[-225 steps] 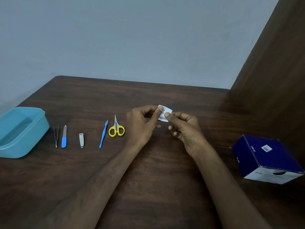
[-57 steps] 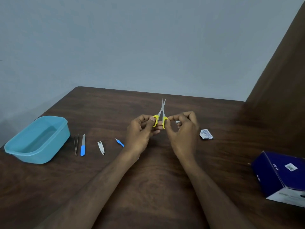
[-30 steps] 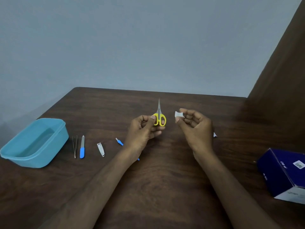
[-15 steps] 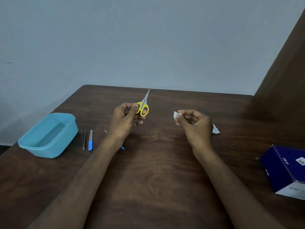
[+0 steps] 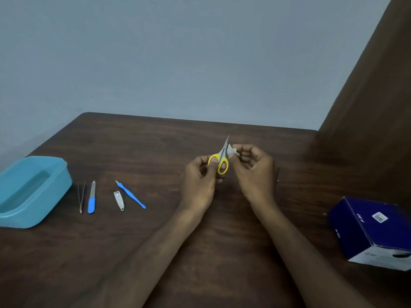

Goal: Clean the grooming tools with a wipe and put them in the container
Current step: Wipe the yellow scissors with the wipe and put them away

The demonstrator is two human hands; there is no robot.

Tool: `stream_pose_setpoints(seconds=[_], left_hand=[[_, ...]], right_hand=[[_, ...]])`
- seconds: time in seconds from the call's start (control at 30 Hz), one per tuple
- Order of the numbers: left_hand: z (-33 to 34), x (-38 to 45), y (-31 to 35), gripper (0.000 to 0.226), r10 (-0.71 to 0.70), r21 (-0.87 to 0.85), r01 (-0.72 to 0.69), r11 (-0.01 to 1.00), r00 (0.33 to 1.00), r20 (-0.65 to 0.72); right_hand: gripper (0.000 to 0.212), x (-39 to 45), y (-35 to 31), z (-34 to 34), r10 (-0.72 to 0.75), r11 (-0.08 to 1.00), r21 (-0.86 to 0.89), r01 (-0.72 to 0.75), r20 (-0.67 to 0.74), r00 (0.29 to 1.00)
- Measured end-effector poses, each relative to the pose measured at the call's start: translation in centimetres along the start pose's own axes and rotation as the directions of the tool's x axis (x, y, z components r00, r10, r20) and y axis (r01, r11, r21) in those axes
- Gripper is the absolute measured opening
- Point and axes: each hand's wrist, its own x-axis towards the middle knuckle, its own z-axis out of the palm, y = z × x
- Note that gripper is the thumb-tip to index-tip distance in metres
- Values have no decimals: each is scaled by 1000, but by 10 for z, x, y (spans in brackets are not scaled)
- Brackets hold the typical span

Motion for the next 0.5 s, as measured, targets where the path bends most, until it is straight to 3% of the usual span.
stream_pose_setpoints(seconds=[0.1,0.2,0.33,0.4,0.5], left_hand=[[-4,-3,-4,16,32,37,-32,999,999,11],[-5,0,-3,15,11,-5,-11,1000,1000,-2],[-1,1,0,15,57,24,-57,998,998,-14],[-2,3,1,16,78,54,-77,996,997,-26],[-5,5,2,18,87,91,-84,992,996,-34]], right_hand=[[17,0,-5,-3,-140,984,-113,139,1,990],[15,1,-5,-7,-353,916,-206,345,-5,935],[16,5,0,-5,-543,767,-307,563,155,825],[16,5,4,-1,-587,704,-336,626,221,779],[13,11,9,-4,-600,686,-379,621,188,777]])
